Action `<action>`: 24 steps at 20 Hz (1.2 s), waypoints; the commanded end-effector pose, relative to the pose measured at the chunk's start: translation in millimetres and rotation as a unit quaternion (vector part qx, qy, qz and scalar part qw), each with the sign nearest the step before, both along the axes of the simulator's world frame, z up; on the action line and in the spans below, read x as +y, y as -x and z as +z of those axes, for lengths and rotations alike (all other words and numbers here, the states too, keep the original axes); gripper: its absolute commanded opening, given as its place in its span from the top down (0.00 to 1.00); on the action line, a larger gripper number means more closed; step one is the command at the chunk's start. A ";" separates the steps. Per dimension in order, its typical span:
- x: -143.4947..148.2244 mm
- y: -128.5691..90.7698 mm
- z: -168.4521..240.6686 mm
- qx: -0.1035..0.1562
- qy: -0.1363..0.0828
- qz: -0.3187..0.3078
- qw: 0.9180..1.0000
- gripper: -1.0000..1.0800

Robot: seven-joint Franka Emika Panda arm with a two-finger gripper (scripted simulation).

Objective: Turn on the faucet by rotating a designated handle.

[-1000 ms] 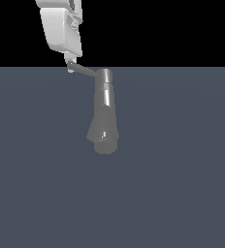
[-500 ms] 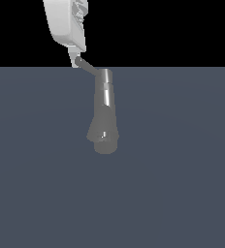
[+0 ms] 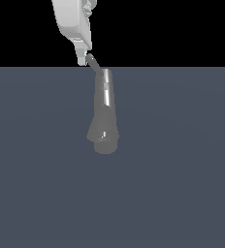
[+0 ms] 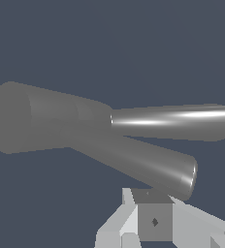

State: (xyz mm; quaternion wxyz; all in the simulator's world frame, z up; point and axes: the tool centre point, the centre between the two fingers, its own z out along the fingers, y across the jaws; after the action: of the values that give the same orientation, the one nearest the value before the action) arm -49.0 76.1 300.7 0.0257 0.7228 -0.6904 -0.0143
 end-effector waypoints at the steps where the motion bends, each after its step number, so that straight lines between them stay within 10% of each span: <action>1: -0.1 -0.1 0.3 0.000 0.000 0.000 1.000 1.00; 15: -93.0 0.1 0.6 0.002 0.001 -0.003 1.000 1.00; 24: -95.3 -20.8 -7.6 0.001 0.000 0.009 1.000 1.00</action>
State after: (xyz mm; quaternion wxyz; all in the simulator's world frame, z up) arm -34.5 -6.6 299.6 0.0258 0.7335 -0.6791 -0.0139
